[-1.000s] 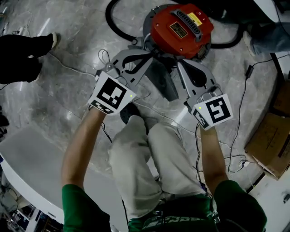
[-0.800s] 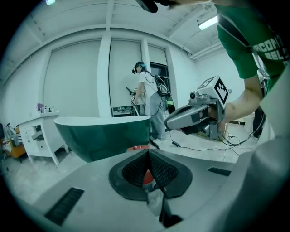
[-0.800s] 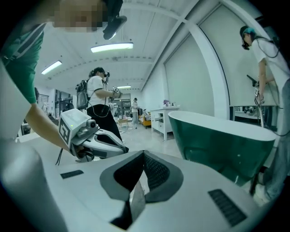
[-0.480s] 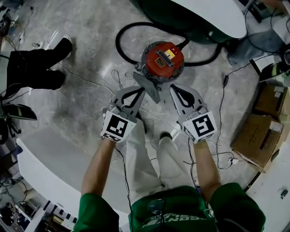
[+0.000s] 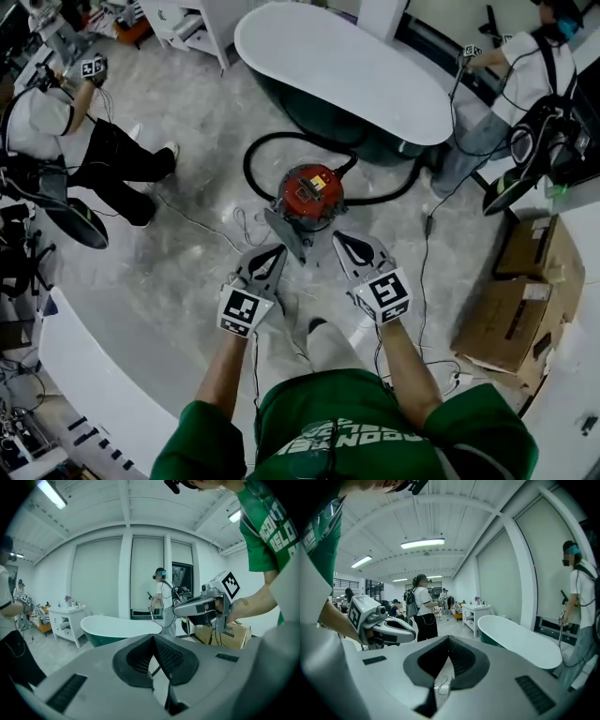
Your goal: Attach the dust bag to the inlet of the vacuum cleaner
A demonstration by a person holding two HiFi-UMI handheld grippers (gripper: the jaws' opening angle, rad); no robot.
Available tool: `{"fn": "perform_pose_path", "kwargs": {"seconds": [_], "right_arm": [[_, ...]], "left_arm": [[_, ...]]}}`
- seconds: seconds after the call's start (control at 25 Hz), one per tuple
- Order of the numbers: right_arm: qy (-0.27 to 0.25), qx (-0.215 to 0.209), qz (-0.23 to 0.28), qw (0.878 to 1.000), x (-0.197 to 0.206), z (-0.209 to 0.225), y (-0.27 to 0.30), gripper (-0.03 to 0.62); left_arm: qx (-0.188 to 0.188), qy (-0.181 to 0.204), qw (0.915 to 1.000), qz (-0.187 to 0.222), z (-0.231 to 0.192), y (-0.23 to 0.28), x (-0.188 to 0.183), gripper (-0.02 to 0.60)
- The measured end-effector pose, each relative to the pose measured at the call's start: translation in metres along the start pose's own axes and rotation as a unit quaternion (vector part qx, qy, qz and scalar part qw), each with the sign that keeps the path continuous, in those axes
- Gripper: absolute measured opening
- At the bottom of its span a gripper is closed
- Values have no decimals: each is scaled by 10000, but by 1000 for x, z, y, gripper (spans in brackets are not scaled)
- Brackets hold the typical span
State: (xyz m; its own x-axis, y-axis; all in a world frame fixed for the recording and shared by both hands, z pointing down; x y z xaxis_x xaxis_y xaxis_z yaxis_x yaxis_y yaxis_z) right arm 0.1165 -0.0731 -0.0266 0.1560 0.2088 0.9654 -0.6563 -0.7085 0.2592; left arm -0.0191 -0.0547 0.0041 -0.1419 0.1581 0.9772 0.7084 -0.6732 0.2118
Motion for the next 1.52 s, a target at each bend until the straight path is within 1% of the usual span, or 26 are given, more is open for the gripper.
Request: {"fn": "perform_pose_path", "kwargs": {"seconds": [0.2,0.36,0.56,0.72,0.88,1.28,1.52], "right_arm": [[32,-148,198,9997,-32,-12,-58,8],[163,-298,421,9985,-53,-20,-90,8],[207,-463,553,9972,-64,-35,-114,8],[180,-510,669,9963,-77,-50,-132,8],[136,-515,694,9962,-85,-62,-133,8],[50,-581,530,9969,-74,-88,-130,8],[-75,-650,483,9967,-77,-102,-132,8]], "left_arm": [[-466,-178,9986,180,49,-29,-46,4],[-672,-325,9966,357,76,-41,-66,5],[-917,-403,9934,557,92,-61,-86,3],[-1127,-520,9896,722,107,-87,-102,5],[-1262,-603,9865,854,107,-103,-109,5],[-1505,-825,9794,1062,106,-135,-101,5],[-1596,-889,9762,1165,108,-147,-98,5]]}}
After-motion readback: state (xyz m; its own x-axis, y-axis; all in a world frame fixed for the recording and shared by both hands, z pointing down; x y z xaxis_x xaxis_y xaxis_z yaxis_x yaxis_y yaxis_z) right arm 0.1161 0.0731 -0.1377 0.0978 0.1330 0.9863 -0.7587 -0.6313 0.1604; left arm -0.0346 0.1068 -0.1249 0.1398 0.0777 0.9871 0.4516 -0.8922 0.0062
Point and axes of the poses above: the fingertips, and each gripper's own axes: y forward along the fingers, z to its right, x out of its underside, the point moved 3 cm from there along -y, backward along the fingers, and after that the axes turned 5 degrees about z, right-handed, at the moved point
